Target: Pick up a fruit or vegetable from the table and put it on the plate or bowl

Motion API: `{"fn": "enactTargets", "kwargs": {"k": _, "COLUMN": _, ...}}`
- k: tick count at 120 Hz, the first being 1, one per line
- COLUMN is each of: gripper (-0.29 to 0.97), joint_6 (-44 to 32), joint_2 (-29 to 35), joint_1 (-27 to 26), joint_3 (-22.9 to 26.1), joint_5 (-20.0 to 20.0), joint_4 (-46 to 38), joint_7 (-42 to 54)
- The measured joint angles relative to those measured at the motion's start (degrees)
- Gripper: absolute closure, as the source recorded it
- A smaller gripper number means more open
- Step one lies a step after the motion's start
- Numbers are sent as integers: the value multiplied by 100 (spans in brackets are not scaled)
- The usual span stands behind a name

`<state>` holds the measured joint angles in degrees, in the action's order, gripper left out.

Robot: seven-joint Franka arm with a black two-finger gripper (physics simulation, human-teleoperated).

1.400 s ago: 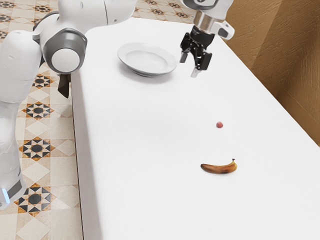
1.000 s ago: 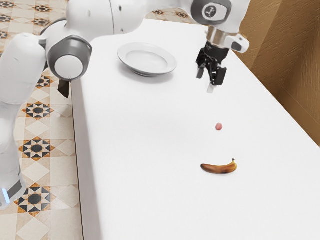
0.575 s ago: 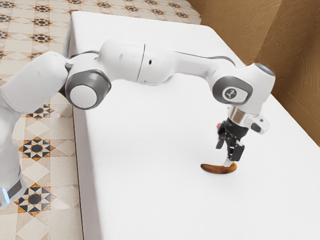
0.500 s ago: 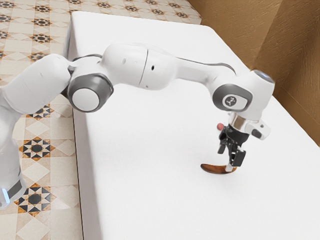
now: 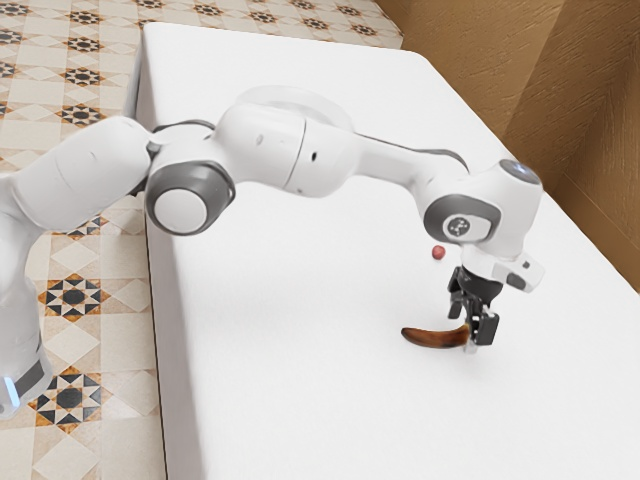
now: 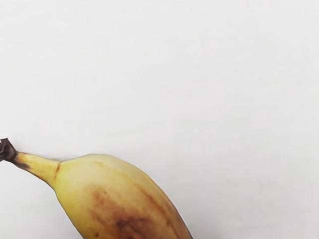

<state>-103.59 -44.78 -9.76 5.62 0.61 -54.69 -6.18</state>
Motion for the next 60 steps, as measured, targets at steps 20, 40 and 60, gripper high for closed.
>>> {"fn": "enactTargets", "kwargs": {"k": 20, "gripper": 1, "joint_6": -124, "joint_2": -56, "joint_1": 0, "joint_3": 0, "joint_5": 6, "joint_4": 0, "joint_7": 4}}
{"fn": "enactTargets", "kwargs": {"k": 40, "gripper": 1, "joint_6": -165, "joint_2": -76, "joint_1": 9, "joint_3": 0, "joint_5": 22, "joint_4": -6, "joint_7": -18}}
{"fn": "enactTargets", "kwargs": {"k": 60, "gripper": 2, "joint_6": -158, "joint_2": -73, "joint_1": 9, "joint_3": 0, "joint_5": 32, "joint_4": -9, "joint_7": -107}}
